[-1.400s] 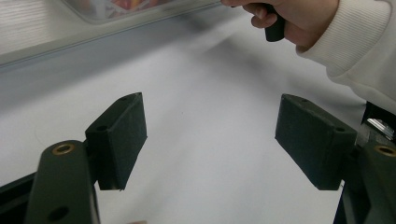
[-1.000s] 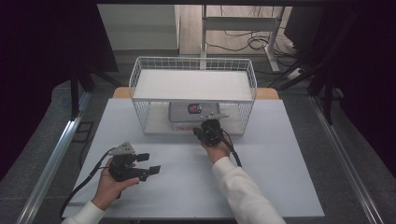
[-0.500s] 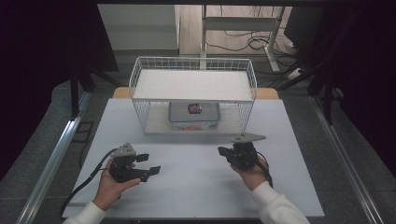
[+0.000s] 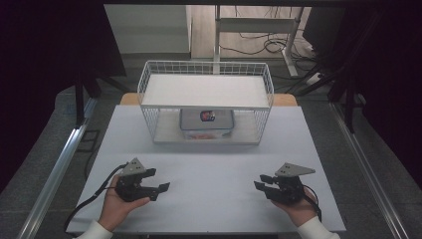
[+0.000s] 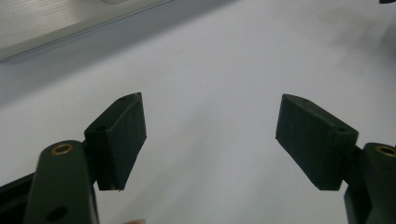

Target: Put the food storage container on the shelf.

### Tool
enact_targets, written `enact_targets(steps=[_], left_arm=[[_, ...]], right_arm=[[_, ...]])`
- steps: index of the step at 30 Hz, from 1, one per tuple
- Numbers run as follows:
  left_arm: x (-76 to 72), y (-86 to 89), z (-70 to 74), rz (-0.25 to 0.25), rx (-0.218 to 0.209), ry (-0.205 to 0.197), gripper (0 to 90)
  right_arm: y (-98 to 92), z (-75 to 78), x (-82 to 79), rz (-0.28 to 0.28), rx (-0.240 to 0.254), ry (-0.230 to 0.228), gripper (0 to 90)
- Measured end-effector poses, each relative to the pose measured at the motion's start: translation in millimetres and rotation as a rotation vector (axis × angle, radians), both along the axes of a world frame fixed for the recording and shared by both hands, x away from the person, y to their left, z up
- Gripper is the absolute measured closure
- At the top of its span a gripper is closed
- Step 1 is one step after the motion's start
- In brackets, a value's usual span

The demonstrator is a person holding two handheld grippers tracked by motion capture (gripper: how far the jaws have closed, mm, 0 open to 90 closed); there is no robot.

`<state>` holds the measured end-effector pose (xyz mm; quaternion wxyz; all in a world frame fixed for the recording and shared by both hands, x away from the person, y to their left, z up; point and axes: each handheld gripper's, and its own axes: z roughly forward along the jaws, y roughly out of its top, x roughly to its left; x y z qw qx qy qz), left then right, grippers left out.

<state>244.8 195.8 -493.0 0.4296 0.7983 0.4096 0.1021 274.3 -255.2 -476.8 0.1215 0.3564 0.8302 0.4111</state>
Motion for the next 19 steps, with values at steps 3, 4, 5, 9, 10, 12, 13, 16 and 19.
enact_targets(steps=[3, 4, 5, 9, 10, 12, 13, 16, 19], left_arm=[[0.0, 0.0, -0.3, 0.005, 0.008, -0.004, 23.7], [-0.1, 0.0, -0.4, 0.007, 0.012, -0.005, 23.6], [-0.3, 0.2, -0.6, 0.008, 0.019, -0.009, 23.5], [-0.4, -0.1, -1.8, 0.006, 0.036, -0.014, 23.2], [0.0, -0.4, -2.6, 0.005, 0.045, -0.014, 23.1], [0.1, -0.9, -3.5, 0.004, 0.054, -0.013, 22.7], [-0.1, -1.0, -3.7, 0.003, 0.059, -0.014, 22.6], [-1.5, -0.6, -3.2, 0.007, 0.063, -0.018, 22.3], [-2.3, 0.1, -2.7, 0.013, 0.066, -0.023, 22.0]], right_arm=[[-1.9, 1.9, 1.1, -0.029, 0.025, -0.001, 41.7], [-1.8, 2.7, 1.1, -0.034, 0.032, -0.003, 38.9], [-1.6, 3.2, 1.0, -0.037, 0.035, -0.005, 36.9], [0.0, 4.9, 0.5, -0.037, 0.026, -0.030, 30.5], [-0.1, 4.8, 0.8, -0.031, 0.021, -0.037, 29.4], [-0.7, 4.8, 1.4, -0.037, 0.015, -0.043, 29.1], [-1.4, 4.5, 1.9, -0.041, 0.011, -0.044, 28.8], [-3.3, 3.4, 3.7, -0.057, 0.008, -0.046, 26.1], [-4.5, 3.1, 4.9, -0.068, 0.013, -0.047, 23.7]])
